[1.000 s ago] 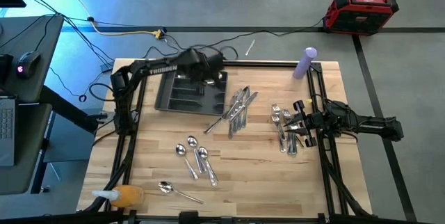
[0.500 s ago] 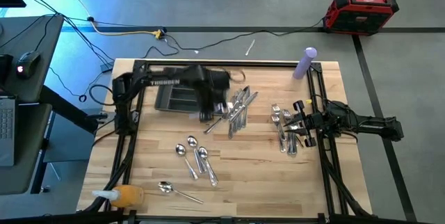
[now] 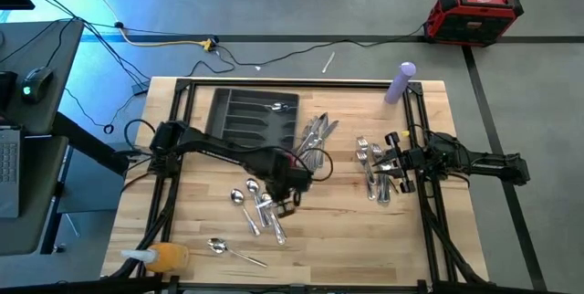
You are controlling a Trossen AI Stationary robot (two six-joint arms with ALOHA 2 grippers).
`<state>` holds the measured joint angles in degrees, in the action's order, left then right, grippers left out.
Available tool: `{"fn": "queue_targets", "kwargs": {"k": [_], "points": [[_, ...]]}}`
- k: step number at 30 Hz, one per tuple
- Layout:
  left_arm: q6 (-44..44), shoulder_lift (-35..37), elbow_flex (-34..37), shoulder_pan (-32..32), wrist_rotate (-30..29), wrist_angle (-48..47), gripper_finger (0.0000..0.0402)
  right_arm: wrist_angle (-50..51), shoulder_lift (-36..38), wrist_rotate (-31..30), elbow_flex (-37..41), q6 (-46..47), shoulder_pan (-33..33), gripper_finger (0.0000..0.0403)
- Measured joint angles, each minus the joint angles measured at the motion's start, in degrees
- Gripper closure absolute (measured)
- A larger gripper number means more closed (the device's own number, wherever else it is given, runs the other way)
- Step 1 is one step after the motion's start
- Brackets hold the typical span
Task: Sort silverware
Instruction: Put the silver spoon into the organizing bin with the other spoons
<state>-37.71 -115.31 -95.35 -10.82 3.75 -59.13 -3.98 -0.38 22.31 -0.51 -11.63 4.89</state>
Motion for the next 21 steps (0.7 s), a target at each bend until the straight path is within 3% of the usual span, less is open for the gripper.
{"fn": "queue_targets", "kwargs": {"k": [6,12,21], "points": [[-2.6,-3.0,0.0,0.0,0.6,6.2,0.0401,-0.2,0.0,0.0,0.0,-2.4,0.0,0.0329],[1.9,-8.2,0.0,0.0,6.6,6.6,0.0392,-0.5,0.0,0.0,0.0,-2.5,0.0,0.0329],[7.3,-9.2,0.1,-0.1,10.0,5.8,0.0283,-0.5,0.0,-0.1,0.0,-2.8,0.0,0.0329]]}}
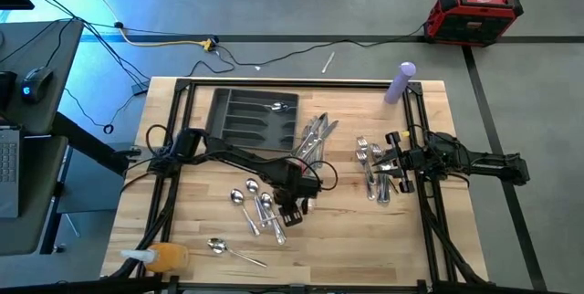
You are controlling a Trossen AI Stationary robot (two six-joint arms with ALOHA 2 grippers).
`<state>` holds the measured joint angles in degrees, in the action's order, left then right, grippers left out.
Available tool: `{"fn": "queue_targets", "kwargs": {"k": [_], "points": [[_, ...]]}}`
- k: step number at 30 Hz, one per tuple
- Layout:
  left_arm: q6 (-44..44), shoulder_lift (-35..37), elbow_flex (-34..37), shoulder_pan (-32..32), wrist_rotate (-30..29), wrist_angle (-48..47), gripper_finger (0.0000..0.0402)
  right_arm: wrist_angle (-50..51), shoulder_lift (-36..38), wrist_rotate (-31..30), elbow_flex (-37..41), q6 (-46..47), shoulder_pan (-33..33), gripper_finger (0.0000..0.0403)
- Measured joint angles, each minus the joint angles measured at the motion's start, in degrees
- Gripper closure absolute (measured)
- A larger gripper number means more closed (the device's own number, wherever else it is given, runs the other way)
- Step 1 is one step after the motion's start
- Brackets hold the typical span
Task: Sort silverware
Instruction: Put the silver spoon into the organizing bin with the other spoons
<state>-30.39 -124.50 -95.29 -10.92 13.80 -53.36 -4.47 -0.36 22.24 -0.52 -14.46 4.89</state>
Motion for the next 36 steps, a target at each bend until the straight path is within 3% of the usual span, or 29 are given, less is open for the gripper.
{"fn": "queue_targets", "kwargs": {"k": [6,9,19,21,25,27,29,36], "points": [[5.5,1.6,-0.1,-1.6,-4.0,1.9,0.0243,0.0,0.0,-0.2,0.0,0.0,0.0,0.0329],[9.2,1.5,-0.1,-2.8,-6.3,3.3,0.0242,0.0,0.0,-0.2,0.0,0.0,0.0,0.0329],[9.9,2.4,-0.1,-5.4,-5.5,2.5,0.0264,0.0,0.0,-0.1,0.0,0.0,0.0,0.0329],[4.8,2.9,-0.1,-7.0,-5.3,-0.5,0.027,0.0,0.0,-0.1,0.0,-0.1,0.0,0.0329],[-17.7,2.9,0.0,-8.6,-4.8,-10.4,0.0274,0.0,0.0,-0.1,0.0,-0.1,0.0,0.0329],[-24.7,3.1,0.0,-9.3,-5.2,-15.6,0.027,0.0,0.0,0.1,0.0,0.0,0.0,0.0329],[-28.1,3.5,0.0,-10.1,-5.5,-18.9,0.0263,0.0,0.0,0.1,0.0,0.1,0.0,0.0329],[-33.0,6.4,0.0,-10.8,-2.1,-16.4,0.0233,-0.4,0.0,0.1,0.0,0.4,0.0,0.0329]]}}
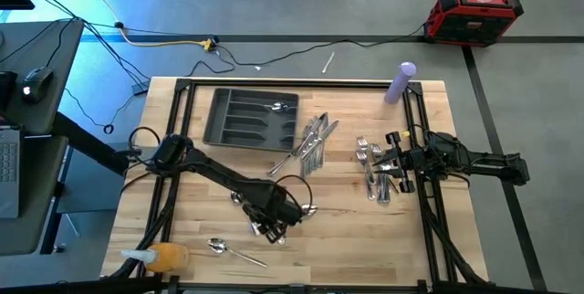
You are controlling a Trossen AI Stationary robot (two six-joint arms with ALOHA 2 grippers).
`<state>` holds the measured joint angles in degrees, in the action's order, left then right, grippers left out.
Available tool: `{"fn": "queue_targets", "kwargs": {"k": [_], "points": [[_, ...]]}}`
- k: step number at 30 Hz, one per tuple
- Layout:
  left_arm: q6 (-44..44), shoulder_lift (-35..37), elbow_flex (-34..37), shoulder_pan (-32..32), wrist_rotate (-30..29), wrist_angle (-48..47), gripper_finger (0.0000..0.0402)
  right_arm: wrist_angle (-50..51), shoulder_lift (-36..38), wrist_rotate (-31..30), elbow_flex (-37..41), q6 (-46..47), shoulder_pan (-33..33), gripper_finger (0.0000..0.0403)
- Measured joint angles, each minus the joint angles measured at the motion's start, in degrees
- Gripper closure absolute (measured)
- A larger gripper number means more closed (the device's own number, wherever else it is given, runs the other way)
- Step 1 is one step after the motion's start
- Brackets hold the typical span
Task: Sort silverware
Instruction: Put the silver spoon into the organizing bin with the other spoons
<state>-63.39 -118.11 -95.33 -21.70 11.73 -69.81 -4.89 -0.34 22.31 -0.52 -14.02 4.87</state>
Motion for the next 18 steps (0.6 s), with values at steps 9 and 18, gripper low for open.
{"fn": "queue_targets", "kwargs": {"k": [9,18], "points": [[-31.0,3.1,0.0,-9.4,-1.0,4.9,0.0206,-1.7,0.0,0.0,0.0,0.0,0.0,0.0329],[-64.4,3.1,0.0,-19.9,0.3,6.7,0.0209,-5.4,0.0,0.0,0.0,-2.0,0.0,0.0329]]}}
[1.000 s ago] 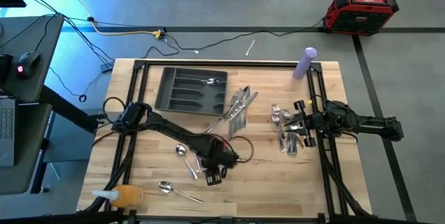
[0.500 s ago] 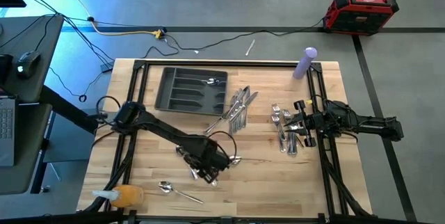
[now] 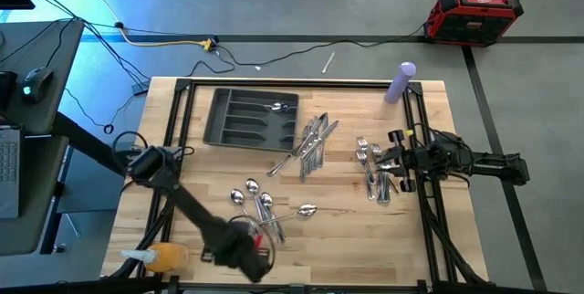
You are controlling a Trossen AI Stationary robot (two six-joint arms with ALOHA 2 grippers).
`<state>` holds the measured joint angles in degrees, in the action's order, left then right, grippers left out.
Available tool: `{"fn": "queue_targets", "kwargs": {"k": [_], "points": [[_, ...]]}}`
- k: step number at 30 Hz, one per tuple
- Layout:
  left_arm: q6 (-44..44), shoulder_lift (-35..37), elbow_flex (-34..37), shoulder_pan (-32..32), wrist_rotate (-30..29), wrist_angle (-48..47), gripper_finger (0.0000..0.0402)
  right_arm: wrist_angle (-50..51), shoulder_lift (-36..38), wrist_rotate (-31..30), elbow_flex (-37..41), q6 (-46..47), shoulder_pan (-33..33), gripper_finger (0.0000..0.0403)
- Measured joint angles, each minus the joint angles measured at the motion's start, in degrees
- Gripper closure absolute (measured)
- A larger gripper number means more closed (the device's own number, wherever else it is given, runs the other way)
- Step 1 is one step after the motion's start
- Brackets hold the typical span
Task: Sort silverware
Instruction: Put the silver spoon into the organizing bin with the other spoons
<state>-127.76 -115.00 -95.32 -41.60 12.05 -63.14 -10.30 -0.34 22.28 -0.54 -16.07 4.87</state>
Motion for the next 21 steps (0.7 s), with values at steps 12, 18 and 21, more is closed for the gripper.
{"fn": "queue_targets", "kwargs": {"k": [12,18,21], "points": [[4.6,0.0,17.1,-1.0,11.8,16.8,0.0286,-1.1,0.0,0.0,0.0,-2.0,0.0,0.0329],[17.8,0.3,22.8,1.2,16.9,9.6,0.0314,-1.0,0.0,0.0,0.0,-2.0,0.0,0.0329],[24.3,0.7,24.2,2.4,17.0,9.6,0.0322,-0.9,0.0,0.0,0.0,-2.0,0.0,0.0329]]}}
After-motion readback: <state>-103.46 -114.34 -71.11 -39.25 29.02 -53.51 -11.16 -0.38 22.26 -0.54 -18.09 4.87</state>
